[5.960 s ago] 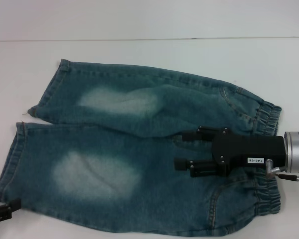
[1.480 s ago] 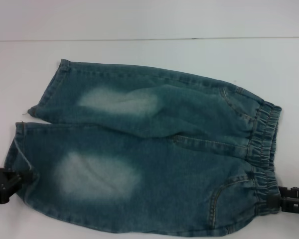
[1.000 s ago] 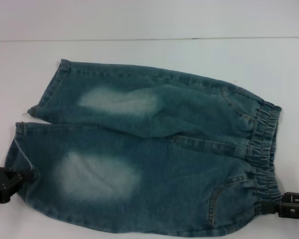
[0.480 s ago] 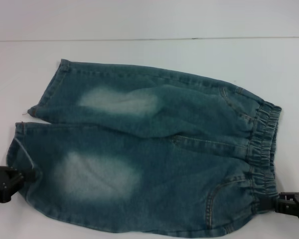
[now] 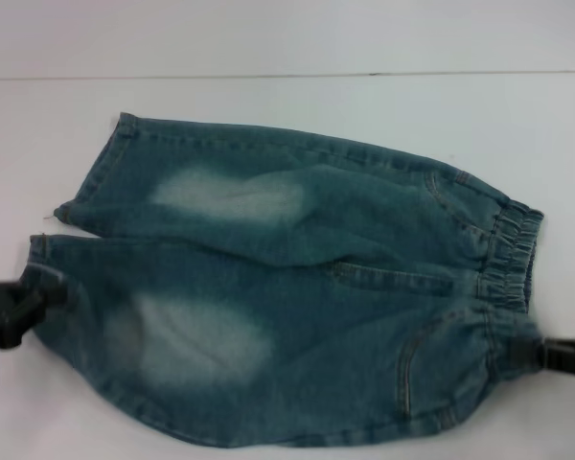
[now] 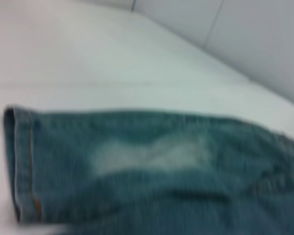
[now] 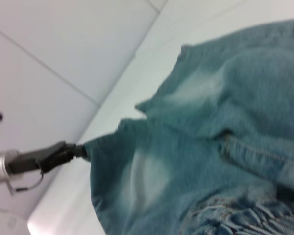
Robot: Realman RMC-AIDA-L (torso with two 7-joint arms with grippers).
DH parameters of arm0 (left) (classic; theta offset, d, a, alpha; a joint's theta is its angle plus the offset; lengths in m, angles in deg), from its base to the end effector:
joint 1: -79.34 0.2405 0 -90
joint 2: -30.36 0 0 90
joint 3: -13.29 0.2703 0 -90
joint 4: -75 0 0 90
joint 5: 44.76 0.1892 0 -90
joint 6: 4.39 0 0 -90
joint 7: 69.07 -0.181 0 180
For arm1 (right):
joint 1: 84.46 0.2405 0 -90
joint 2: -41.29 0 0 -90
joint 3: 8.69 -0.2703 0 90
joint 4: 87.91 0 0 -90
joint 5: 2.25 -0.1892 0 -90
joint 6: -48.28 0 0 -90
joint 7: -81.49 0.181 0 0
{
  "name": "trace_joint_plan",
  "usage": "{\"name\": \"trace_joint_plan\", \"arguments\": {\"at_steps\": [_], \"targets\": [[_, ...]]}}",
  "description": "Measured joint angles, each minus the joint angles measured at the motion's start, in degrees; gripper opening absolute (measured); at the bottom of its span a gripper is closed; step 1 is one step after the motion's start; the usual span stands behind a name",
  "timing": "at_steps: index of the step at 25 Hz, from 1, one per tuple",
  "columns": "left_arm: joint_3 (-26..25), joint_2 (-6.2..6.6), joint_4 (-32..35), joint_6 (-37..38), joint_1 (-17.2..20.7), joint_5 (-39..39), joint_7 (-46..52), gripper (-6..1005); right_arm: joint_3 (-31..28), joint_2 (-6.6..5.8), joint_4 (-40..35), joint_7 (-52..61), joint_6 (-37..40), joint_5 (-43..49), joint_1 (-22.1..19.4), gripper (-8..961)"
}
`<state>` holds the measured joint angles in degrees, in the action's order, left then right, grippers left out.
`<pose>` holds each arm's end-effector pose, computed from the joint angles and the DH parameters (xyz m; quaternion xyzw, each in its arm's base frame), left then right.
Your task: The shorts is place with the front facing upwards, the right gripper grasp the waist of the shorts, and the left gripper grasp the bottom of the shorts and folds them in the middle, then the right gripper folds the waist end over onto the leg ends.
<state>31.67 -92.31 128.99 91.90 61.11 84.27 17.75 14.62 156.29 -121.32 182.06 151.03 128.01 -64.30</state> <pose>-0.3322 0.2724 0.0105 -0.8785 -0.3639 -0.1994 0.2369 0.3226 0.2448 -0.0121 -0.8256 0.5057 0.2462 0.0445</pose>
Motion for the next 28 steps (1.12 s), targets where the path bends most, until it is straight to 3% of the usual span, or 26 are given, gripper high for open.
{"name": "trace_joint_plan", "arguments": {"at_steps": [5, 10, 16, 24, 28], "targets": [[-0.1, -0.07, -2.9, -3.2, -1.1, -5.5, 0.5, 0, -5.3, -0.04, 0.1, 5.1, 0.4, -1.1, 1.8, 43], [-0.1, -0.12, -8.2, -13.1, -4.3, -13.2, 1.4, 0, -7.8, -0.27, 1.3, 9.6, -1.2, -8.5, 2.9, 44], [0.0, -1.02, -11.5, -22.8, -8.7, -18.4, 1.0, 0, -8.5, -0.60, 5.0, 13.1, -8.8, -18.9, 3.3, 44], [0.5, 0.11, -18.1, -31.0, -15.2, -22.7, -2.1, 1, -8.7, -0.65, 9.3, 13.4, -20.2, -25.4, 5.1, 45], [0.6, 0.23, -19.9, -34.3, -17.4, -23.4, -3.4, 1, -8.7, -0.05, 9.8, 13.3, -23.8, -28.9, 5.5, 45]]}}
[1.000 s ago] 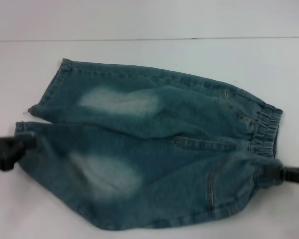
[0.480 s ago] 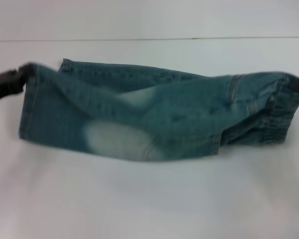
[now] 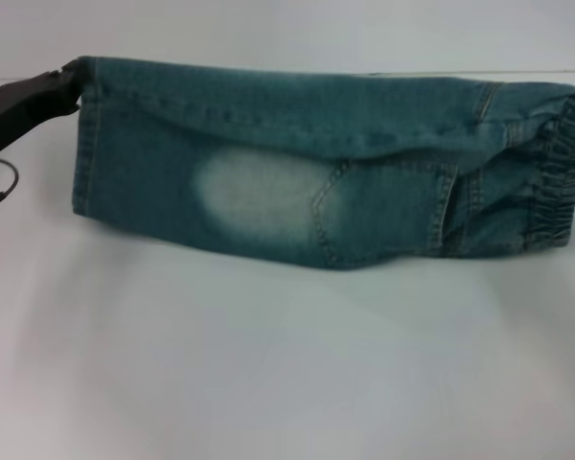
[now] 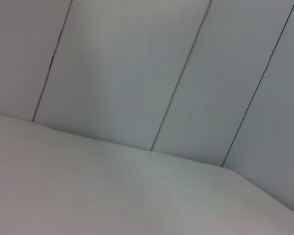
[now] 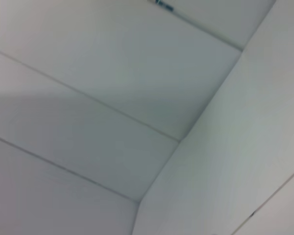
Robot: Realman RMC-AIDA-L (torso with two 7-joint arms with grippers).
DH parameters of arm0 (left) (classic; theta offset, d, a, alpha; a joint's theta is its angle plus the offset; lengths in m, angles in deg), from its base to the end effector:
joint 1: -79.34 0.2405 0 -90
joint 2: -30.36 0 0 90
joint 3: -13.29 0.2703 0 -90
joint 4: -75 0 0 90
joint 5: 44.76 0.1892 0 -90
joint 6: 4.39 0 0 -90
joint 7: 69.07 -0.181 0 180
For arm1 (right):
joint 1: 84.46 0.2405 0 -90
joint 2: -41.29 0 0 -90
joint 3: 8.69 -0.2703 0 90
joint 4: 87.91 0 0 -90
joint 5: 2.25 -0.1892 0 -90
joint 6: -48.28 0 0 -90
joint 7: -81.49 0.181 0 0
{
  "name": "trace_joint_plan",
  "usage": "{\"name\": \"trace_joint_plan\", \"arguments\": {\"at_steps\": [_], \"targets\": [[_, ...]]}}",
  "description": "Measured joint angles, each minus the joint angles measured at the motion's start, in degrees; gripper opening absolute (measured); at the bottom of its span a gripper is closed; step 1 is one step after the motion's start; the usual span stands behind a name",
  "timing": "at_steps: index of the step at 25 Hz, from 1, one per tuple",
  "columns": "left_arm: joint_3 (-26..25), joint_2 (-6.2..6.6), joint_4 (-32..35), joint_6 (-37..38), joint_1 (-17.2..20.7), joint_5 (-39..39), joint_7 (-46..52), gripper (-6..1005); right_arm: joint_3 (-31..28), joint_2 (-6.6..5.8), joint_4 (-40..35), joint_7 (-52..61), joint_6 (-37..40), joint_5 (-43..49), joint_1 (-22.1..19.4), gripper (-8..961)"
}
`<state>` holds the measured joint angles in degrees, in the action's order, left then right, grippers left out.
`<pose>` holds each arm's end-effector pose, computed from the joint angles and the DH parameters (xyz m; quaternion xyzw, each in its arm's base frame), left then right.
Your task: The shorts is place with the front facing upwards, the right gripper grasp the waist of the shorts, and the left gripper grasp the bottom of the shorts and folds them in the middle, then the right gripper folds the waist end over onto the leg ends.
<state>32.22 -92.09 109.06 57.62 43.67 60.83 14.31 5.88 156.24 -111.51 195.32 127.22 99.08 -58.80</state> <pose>-0.2771 0.4253 0.0127 -0.7644 -0.3817 -0.3387 0.3941 0.3253 0.3594 0.0449 -0.5904 0.5986 0.4930 0.2236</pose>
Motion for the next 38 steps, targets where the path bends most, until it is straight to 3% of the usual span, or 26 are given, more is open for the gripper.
{"name": "trace_joint_plan", "arguments": {"at_steps": [8, 17, 26, 29, 32, 35, 38], "targets": [[0.5, 0.60, -5.0, -6.0, -3.9, -0.3, -4.3, 2, 0.9, 0.62, 1.1, -1.3, -8.5, -0.5, 2.5, 44], [0.8, -1.48, -6.7, -10.6, -5.9, -0.2, -10.6, 33, 3.3, 1.60, 2.4, -10.1, -17.2, -0.4, 4.2, 153], [0.8, -1.54, -5.6, -7.5, -4.3, -0.8, -10.3, 174, 5.6, 0.36, -0.2, -10.2, -13.6, -0.2, 0.6, 497], [0.8, -1.56, -5.6, -5.0, -3.7, -0.8, -10.3, 395, 7.6, -0.85, -0.7, -7.8, -10.6, 0.6, -1.2, 641], [0.8, -1.61, -5.6, -1.9, -2.7, -0.8, -10.3, 532, 7.7, -1.06, -1.3, -7.8, -7.2, 0.8, -3.4, 747], [0.8, -1.75, -5.6, 0.8, -1.4, -0.8, -10.5, 647, 7.1, 0.27, -4.4, -8.9, -5.0, 0.5, -5.9, 852], [1.0, -1.85, -5.7, 2.6, -0.3, -0.8, -11.2, 717, 6.8, 1.77, -6.8, -9.4, -3.7, 0.5, -7.9, 865]]}}
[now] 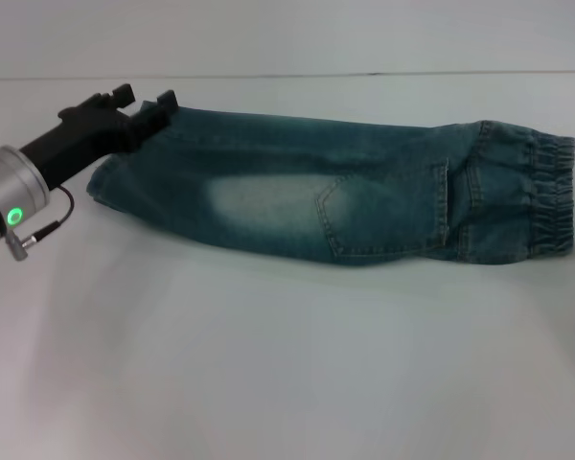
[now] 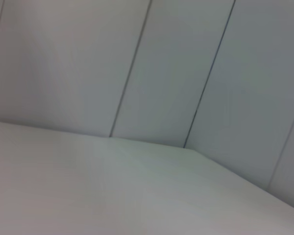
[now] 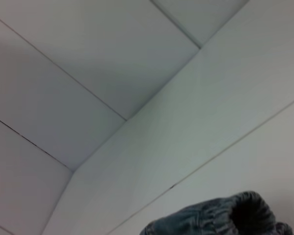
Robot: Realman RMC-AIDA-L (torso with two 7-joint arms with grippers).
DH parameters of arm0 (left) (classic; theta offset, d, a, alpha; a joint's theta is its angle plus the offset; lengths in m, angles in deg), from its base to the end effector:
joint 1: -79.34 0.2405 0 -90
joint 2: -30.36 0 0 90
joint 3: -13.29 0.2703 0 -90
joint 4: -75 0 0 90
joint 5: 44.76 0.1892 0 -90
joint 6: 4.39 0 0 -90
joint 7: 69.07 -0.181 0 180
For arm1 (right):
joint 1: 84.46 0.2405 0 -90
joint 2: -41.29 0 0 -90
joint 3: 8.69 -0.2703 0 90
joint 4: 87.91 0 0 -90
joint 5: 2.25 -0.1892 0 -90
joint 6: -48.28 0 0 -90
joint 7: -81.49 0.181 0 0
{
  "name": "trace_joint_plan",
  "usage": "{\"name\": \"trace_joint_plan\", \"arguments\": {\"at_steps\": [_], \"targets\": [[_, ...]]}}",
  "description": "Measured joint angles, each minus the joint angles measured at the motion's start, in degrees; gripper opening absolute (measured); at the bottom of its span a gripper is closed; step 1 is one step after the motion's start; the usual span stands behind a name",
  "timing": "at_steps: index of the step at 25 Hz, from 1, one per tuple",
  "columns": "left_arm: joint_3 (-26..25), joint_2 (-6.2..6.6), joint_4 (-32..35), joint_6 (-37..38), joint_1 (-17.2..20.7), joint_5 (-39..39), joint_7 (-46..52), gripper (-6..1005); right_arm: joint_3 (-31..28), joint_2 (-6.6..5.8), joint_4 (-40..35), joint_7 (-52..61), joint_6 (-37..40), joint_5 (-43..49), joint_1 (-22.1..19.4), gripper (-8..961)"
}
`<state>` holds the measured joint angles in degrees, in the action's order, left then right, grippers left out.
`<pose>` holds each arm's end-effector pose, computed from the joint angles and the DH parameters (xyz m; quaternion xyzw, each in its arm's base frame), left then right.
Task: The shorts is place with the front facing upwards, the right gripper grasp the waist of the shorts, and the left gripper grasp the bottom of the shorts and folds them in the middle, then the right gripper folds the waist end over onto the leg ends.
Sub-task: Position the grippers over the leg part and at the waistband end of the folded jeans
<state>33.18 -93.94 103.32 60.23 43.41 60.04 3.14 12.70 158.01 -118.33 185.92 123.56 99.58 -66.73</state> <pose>-0.2600 0.4097 -0.0300 -0.8049 -0.3346 -0.3314 0.3610 0.3680 0.3189 0.0371 -0.6440 0.5735 0.3991 0.3116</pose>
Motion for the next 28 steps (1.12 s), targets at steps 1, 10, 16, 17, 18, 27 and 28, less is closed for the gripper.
{"name": "trace_joint_plan", "arguments": {"at_steps": [1, 10, 16, 17, 18, 27, 28], "targets": [[0.2, -0.05, -0.1, 0.8, 0.4, 0.0, -0.4, 741, -0.2, 0.36, -0.3, -0.4, 0.0, 0.0, -0.5, 870], [2.9, -0.25, -0.5, 3.6, 2.6, -0.2, -1.8, 734, 0.0, 1.60, 0.1, -2.2, -4.6, 0.4, 0.4, 868], [2.9, -0.26, -0.8, 4.3, 2.9, -0.2, -1.9, 733, 1.1, 2.03, 0.9, -1.8, -7.6, 2.7, 3.7, 860], [2.9, -0.26, -0.9, 4.3, 2.8, -0.2, -2.0, 733, 1.4, 2.03, 1.4, -1.8, -8.1, 3.1, 4.3, 860], [2.9, -0.26, -1.0, 4.4, 2.8, -0.2, -2.1, 733, 1.6, 2.03, 1.8, -1.7, -8.6, 3.4, 4.8, 859], [3.7, -0.23, -1.2, 4.9, 2.5, -0.1, -2.3, 734, 3.2, 2.00, 2.7, -0.5, -8.4, 4.5, 6.2, 823], [3.7, -0.23, -1.2, 5.1, 2.4, -0.1, -2.4, 734, 3.2, 1.82, 2.7, -0.2, -7.8, 4.5, 6.2, 791]]}}
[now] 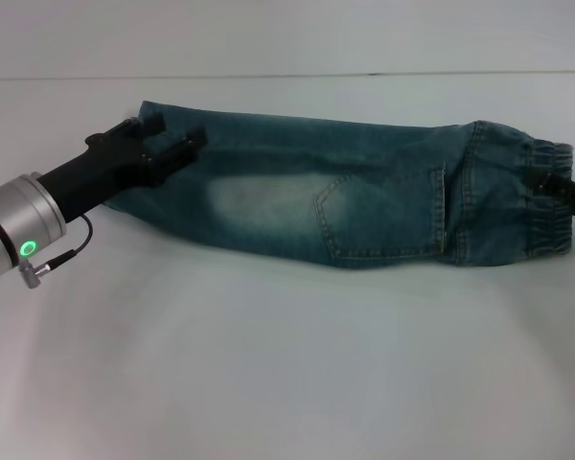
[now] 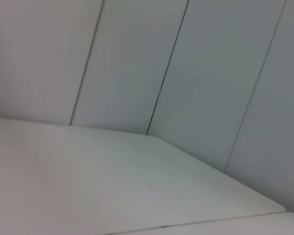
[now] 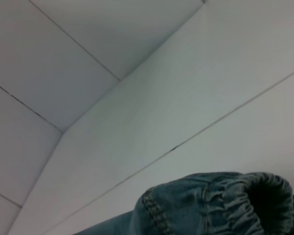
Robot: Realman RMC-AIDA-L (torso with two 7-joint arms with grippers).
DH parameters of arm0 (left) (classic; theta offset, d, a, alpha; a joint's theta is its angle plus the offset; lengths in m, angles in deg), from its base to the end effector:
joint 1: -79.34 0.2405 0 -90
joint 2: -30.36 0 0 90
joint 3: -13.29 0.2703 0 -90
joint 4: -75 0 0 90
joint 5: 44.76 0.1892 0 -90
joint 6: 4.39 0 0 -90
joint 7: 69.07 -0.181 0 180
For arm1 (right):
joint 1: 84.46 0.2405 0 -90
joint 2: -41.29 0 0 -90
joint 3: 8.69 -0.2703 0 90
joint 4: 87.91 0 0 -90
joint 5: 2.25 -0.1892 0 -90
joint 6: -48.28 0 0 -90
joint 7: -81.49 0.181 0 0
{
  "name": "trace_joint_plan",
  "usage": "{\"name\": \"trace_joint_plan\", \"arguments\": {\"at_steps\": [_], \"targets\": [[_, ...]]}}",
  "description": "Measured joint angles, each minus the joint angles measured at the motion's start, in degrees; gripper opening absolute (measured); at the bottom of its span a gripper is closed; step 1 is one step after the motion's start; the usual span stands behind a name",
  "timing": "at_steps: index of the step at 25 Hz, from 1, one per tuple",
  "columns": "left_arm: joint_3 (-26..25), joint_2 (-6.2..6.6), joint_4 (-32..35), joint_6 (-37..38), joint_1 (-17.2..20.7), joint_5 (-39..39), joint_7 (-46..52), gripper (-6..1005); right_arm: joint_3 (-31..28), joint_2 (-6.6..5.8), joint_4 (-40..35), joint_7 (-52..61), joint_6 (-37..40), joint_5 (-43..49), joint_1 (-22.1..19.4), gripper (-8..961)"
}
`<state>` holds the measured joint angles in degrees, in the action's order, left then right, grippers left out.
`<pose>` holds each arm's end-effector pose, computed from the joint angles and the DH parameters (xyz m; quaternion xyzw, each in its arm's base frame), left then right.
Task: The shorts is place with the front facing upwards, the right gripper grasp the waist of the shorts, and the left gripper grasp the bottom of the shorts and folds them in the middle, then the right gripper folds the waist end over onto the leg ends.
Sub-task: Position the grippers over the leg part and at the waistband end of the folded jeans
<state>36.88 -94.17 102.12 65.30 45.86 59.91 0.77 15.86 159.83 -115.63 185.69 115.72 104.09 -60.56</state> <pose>-0.2555 0.3862 -0.0473 -0.8310 -0.3120 -0.3330 0.3182 0.3483 0.3497 -0.0042 -0.6735 0.5820 0.3492 0.2929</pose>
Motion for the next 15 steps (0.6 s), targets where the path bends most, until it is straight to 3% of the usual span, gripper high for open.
{"name": "trace_joint_plan", "arguments": {"at_steps": [9, 15], "targets": [[0.0, 0.00, -4.0, 0.7, -1.3, -2.0, -6.1, 735, 0.1, -0.85, -0.3, 0.3, 1.9, 0.3, -0.8, 551], [-0.2, -0.01, -13.4, 1.1, -3.5, -6.1, -16.9, 734, -0.1, -2.08, -0.6, 2.9, 7.2, 0.4, -2.2, 415]]}}
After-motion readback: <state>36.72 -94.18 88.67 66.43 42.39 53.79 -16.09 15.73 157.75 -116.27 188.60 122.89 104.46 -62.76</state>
